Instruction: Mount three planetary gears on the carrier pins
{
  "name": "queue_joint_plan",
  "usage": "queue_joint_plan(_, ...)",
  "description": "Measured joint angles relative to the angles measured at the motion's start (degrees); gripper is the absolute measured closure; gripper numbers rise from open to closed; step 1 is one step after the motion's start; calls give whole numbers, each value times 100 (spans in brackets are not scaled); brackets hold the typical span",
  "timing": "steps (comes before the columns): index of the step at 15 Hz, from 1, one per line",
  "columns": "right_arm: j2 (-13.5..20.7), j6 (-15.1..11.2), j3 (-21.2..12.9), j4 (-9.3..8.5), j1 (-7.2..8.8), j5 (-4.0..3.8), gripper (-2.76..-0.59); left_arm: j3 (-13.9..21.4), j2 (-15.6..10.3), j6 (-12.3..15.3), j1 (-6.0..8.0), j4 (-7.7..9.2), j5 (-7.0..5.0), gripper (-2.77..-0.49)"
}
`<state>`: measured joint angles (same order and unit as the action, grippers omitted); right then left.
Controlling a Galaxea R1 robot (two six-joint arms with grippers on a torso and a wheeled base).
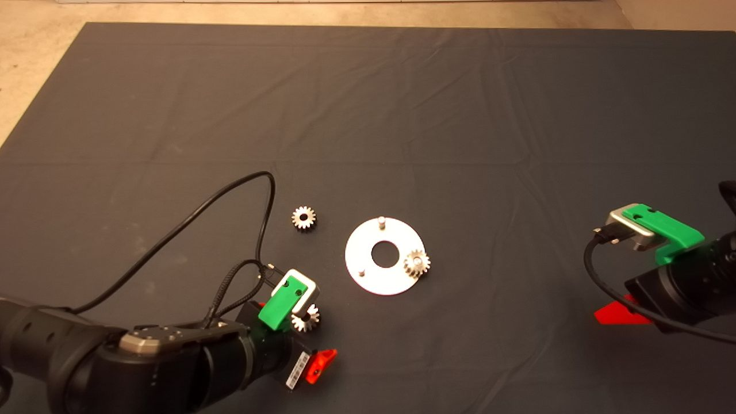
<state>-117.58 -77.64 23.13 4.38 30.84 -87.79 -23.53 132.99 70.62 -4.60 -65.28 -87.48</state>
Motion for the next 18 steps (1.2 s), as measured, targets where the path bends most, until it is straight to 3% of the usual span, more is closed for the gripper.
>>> queue_joint_plan(10,31,-44,-12,-100,0,1,-187,-227,0,-180,-41,-239,0,-276)
queue_joint_plan(13,32,-46,-17,-107,0,-1,-187,-227,0,-195,-195,-492,2,-271)
queue_joint_plan(15,33,-46,-28,-121,13,-3,-187,-227,1,-199,-411,-650,2,-267)
queue_joint_plan(18,32,-46,-48,-149,35,3,-187,-227,0,-252,-442,-712,2,-253)
